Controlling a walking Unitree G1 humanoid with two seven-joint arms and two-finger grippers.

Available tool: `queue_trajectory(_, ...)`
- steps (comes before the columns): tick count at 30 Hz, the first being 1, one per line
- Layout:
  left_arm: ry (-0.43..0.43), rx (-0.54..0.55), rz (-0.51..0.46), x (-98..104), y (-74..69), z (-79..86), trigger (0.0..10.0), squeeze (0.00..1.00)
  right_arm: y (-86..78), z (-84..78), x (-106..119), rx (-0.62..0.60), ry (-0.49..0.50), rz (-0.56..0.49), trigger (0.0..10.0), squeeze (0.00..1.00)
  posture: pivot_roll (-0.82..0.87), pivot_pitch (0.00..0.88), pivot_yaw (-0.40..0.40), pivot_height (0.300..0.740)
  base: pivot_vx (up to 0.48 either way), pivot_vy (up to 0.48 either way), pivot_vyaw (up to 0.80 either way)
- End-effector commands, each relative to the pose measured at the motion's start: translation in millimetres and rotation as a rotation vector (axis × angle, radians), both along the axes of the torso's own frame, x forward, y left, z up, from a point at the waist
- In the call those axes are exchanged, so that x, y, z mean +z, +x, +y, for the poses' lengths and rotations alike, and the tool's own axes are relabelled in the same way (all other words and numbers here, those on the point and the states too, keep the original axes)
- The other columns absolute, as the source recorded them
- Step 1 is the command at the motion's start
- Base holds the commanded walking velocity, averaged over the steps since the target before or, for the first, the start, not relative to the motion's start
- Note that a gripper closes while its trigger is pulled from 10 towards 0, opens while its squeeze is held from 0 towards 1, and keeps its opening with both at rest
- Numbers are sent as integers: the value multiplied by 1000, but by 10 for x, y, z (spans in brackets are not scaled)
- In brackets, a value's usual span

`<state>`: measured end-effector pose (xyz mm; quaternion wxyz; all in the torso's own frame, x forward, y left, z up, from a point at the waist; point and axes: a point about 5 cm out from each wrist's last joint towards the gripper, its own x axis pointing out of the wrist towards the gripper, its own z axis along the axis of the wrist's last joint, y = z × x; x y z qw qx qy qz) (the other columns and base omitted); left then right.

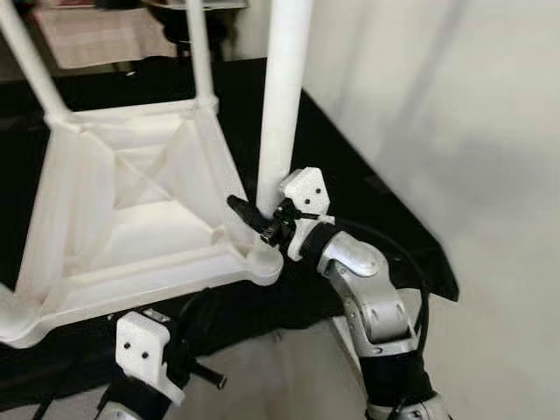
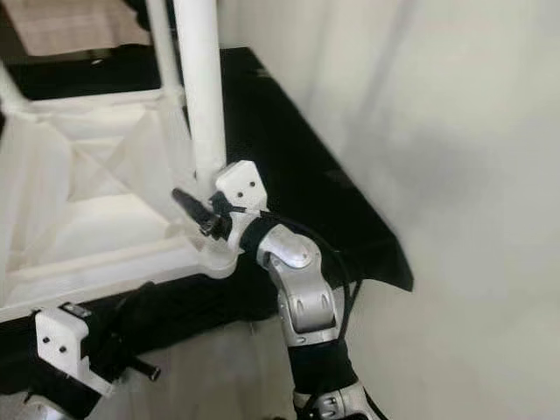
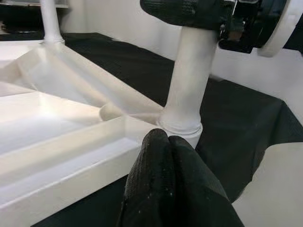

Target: Building children table

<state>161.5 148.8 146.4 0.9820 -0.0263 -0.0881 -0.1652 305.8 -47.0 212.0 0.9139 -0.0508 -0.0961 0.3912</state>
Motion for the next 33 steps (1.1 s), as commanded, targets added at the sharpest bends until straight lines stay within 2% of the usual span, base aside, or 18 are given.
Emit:
queue_trajectory(1, 1, -17, 12, -29, 7, -7, 10000, 0, -17, 11, -301, -37, -102, 125, 0, 0, -84, 139, -97, 740, 0, 0, 0)
queue_trajectory(9, 3, 3, 5, -24, 14, -1, 10000, 0, -90, 148, -242, 15, -90, 157, 0, 0, -81, 142, -101, 740, 0, 0, 0)
queue_trajectory(10, 3, 2, 5, -23, 13, -2, 10000, 0, -73, 171, -189, 33, -82, 139, 6431, 0, -85, 145, -100, 740, 0, 0, 0)
queue_trajectory(13, 2, 2, 5, -23, 13, -4, 10000, 0, -61, 185, -150, 44, -76, 125, 6431, 0, -85, 145, -100, 740, 0, 0, 0)
queue_trajectory(14, 1, -1, 4, -23, 14, -8, 10000, 0, -49, 224, -51, 184, -55, 76, 10000, 1000, -84, 145, -100, 740, 0, 0, 0)
queue_trajectory(16, 1, -1, 4, -23, 14, -8, 10000, 0, -49, 224, -51, 184, -55, 76, 10000, 1000, -84, 145, -100, 740, 0, 0, 0)
queue_trajectory(17, 0, -3, 4, -22, 12, -15, 10000, 0, 11, 221, 56, 340, -51, 32, 10000, 1000, -80, 147, -99, 740, 0, 0, 0)
queue_trajectory(19, -3, -6, 3, -19, 9, -30, 10000, 0, 139, 172, 228, 532, -78, -44, 10000, 1000, -79, 146, -99, 740, 0, 0, 0)
queue_trajectory(20, -3, -6, 3, -19, 9, -30, 10000, 0, 139, 172, 228, 532, -78, -44, 10000, 1000, -79, 146, -99, 740, 0, 0, 0)
queue_trajectory(21, -4, -6, 3, -17, 7, -37, 10000, 0, 139, 173, 273, 629, -115, -59, 10000, 1000, -74, 147, -100, 740, 0, 0, 0)
queue_trajectory(22, -4, -6, 3, -17, 7, -37, 10000, 0, 139, 173, 273, 629, -115, -59, 10000, 1000, -74, 147, -100, 740, 0, 0, 0)
queue_trajectory(23, -6, -6, 3, -14, 5, -43, 10000, 0, 117, 193, 306, 734, -147, -59, 10000, 1000, -72, 148, -98, 740, 0, 0, 0)
queue_trajectory(24, -6, -6, 3, -14, 5, -43, 10000, 0, 117, 193, 306, 734, -147, -59, 10000, 1000, -72, 148, -98, 740, 0, 0, 0)
queue_trajectory(26, -7, -7, 3, -11, -1, -56, 10000, 0, 92, 228, 343, 876, -205, -55, 10000, 1000, -69, 150, -97, 740, 0, 0, 0)
queue_trajectory(30, -8, -10, 4, -9, -8, -67, 10000, 0, 107, 236, 348, 966, -254, -35, 10000, 984, -65, 152, -99, 740, 0, 0, 0)
queue_trajectory(31, -9, -11, 5, -9, -11, -72, 10000, 0, 125, 235, 348, 1004, -275, -18, 10000, 0, -62, 154, -101, 740, 0, 0, 0)
queue_trajectory(33, -9, -11, 5, -9, -11, -72, 10000, 0, 125, 235, 348, 1004, -275, -18, 10000, 0, -62, 154, -101, 740, 0, 0, 0)
